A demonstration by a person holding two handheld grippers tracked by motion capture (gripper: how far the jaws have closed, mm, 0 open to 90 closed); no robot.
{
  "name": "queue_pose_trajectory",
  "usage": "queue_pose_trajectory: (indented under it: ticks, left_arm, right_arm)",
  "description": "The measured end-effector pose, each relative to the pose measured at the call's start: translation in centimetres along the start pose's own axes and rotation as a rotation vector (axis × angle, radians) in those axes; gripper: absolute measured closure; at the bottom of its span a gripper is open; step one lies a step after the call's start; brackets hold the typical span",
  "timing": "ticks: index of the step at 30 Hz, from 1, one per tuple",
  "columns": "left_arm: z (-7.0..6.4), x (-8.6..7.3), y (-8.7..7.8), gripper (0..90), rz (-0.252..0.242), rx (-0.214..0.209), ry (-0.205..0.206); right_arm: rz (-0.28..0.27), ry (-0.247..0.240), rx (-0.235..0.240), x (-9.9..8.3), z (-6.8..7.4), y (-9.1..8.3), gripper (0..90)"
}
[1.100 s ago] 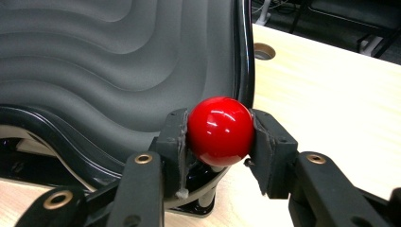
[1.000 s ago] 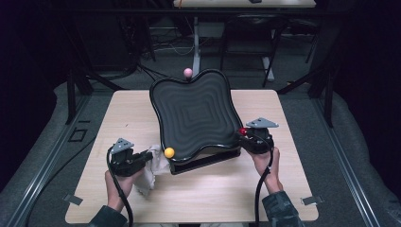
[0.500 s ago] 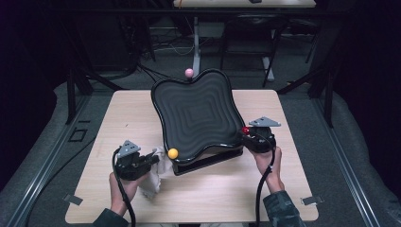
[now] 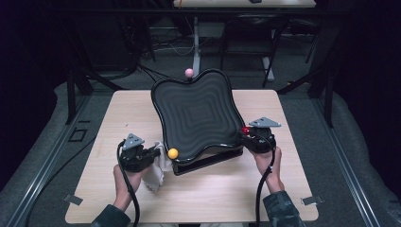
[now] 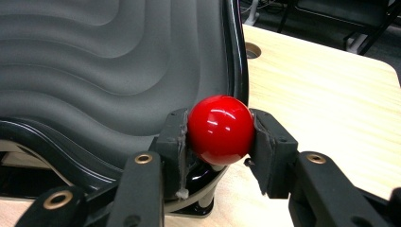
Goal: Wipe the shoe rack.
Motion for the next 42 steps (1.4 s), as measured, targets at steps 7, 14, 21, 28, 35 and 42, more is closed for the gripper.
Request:
queue_pose_trajectory:
  ticks: [7, 14, 21, 28, 35, 42]
  left_arm:
    - [1.1, 1.4, 0.6, 81.8, -0.007, 0.022, -0.007]
    - [2.3, 3.9, 1.0, 81.7, -0.008, 0.051, 0.002]
    - [3.4, 5.8, 1.0, 81.6, -0.007, 0.075, 0.002]
    - [3.9, 7.0, 0.9, 81.5, -0.003, 0.084, 0.017]
    - [4.4, 8.1, 0.6, 81.3, -0.007, 0.105, 0.036]
    - [5.1, 9.3, 0.3, 81.3, -0.013, 0.118, 0.034]
  right_arm:
    - [-0.001, 0.0, -0.002, 0.0, 0.0, 0.0, 59.8]
    - [-0.001, -0.001, -0.002, 0.0, 0.0, 0.0, 59.8]
    - [0.0, 0.001, -0.002, 0.0, 0.0, 0.0, 59.9]
    - [-0.001, 0.002, 0.002, 0.0, 0.0, 0.1, 59.9]
    - [-0.001, -0.001, -0.002, 0.0, 0.0, 0.0, 59.9]
    - [-0.005, -0.001, -0.006, 0.0, 0.0, 0.1, 59.8]
Point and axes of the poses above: each handheld gripper's, and its own axes: y roughly forward along the jaws, x roughly out of its top, z roughly to its left, the point moved 7 cm from there along y, roughly forward along the jaws, and after that the axes turned 13 degrees about -x, right-handed, at the moved point
